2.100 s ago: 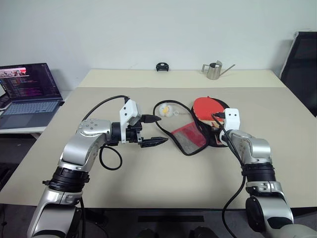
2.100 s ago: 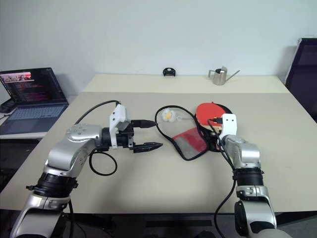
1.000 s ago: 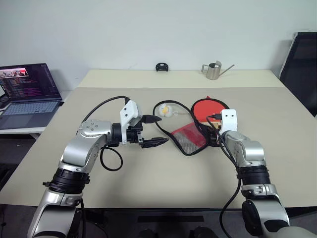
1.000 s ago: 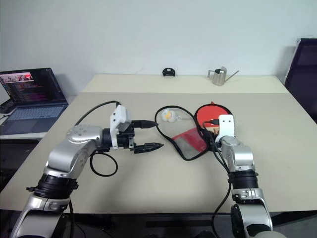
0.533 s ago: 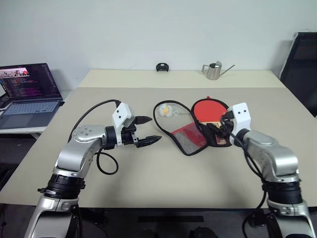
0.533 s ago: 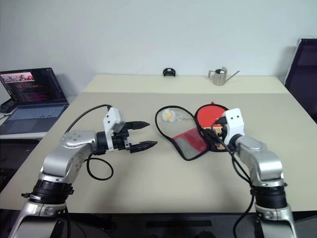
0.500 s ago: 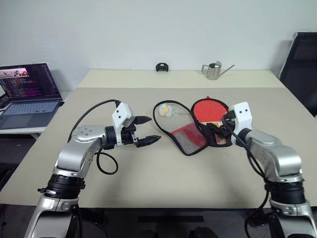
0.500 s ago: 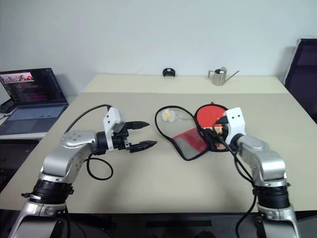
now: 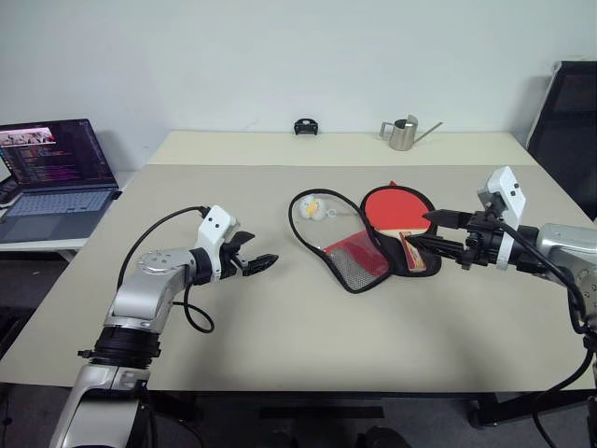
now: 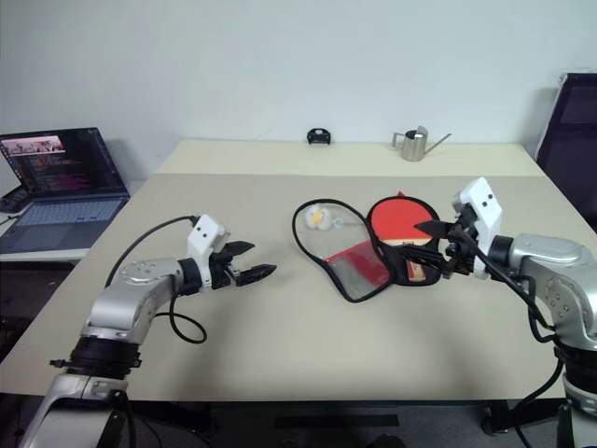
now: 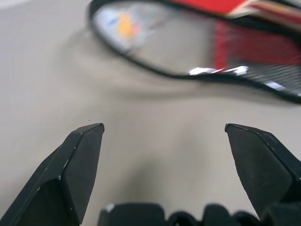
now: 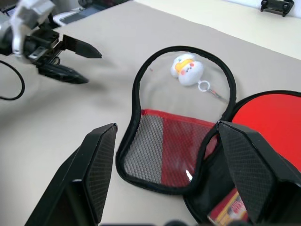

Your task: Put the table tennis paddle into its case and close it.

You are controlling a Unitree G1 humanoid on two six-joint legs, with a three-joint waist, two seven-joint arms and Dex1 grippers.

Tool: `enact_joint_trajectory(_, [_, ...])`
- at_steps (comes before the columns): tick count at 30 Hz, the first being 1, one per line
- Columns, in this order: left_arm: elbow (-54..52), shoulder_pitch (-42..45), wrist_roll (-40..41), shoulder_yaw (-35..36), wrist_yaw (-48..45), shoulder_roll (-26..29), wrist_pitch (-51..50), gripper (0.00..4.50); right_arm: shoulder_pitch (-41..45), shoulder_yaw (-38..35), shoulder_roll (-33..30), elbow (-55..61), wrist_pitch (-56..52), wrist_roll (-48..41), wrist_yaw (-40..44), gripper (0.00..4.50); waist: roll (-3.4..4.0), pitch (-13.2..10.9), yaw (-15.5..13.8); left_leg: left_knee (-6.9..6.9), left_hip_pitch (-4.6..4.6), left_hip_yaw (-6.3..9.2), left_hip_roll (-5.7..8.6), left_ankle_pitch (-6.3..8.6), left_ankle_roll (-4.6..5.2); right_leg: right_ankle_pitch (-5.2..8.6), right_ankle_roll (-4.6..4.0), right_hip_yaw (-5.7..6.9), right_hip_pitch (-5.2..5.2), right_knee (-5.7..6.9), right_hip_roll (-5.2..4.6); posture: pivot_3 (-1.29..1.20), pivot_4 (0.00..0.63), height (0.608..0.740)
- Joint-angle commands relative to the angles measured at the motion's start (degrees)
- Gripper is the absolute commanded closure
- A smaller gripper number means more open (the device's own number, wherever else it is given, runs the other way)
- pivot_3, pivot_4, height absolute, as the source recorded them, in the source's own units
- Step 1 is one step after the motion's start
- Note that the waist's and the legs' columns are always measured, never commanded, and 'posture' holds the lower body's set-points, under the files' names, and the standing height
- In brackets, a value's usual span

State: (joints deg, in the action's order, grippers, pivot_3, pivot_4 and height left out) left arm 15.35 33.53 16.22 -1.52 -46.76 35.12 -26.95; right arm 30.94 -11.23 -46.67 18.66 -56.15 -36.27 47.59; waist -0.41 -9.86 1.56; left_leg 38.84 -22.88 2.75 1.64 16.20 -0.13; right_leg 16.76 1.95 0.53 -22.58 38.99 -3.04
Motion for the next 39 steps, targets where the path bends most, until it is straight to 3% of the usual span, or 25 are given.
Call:
enact_joint_trajectory(1, [4.2,3.3,-2.1,1.3,2.8,-1.2,2.5,0.0,1.3,-1.4,-1.3,-0.2,2.2,-0.6,0.7,0.81,-0.02,0.0,0.0,0.0,0.0,0.0,0.0,0.0,0.0,0.0,0.0,0.0,0.0,0.0,-0.01,0.0,0.15,0.74])
enact_joint_trajectory(9, [21.8,12.4,-7.4,0.1,9.2,-8.0,10.2,0.0,1.5,-1.0,-1.4,-0.8,3.5,-0.7,0.2,0.81,-0.06,0.0,-0.3,0.02,-0.02,0.0,0.02,0.0,-0.01,0.0,0.0,0.03,0.0,0.0,-0.02,0.0,0.15,0.74])
enact_joint_trajectory(20, [42.7,24.3,-12.8,-1.4,10.0,-16.5,19.6,0.0,0.8,-2.0,-1.7,-0.8,4.0,-1.0,-1.0,0.81,-0.33,-0.2,-0.3,0.02,-0.05,-0.02,0.06,-0.01,-0.02,0.0,0.0,0.05,-0.02,0.0,-0.03,0.0,0.15,0.74])
enact_joint_trajectory(34, [46.7,38.0,-11.3,0.9,5.5,-27.8,23.3,0.0,-4.1,-8.1,-3.3,4.1,1.2,-3.9,-5.4,0.81,-0.77,-0.5,-1.4,0.03,-0.12,-0.05,0.09,-0.1,-0.19,0.0,0.01,0.07,-0.08,-0.01,-0.06,0.0,0.15,0.74])
enact_joint_trajectory(39, [53.0,42.3,-12.7,0.8,8.7,-32.5,26.7,0.0,-6.7,-11.5,-3.8,6.9,-0.5,-5.3,-7.9,0.81,-0.8,-0.5,-1.5,0.05,-0.11,-0.05,0.11,-0.08,-0.14,0.0,0.02,0.08,-0.07,0.02,-0.05,0.0,0.15,0.74])
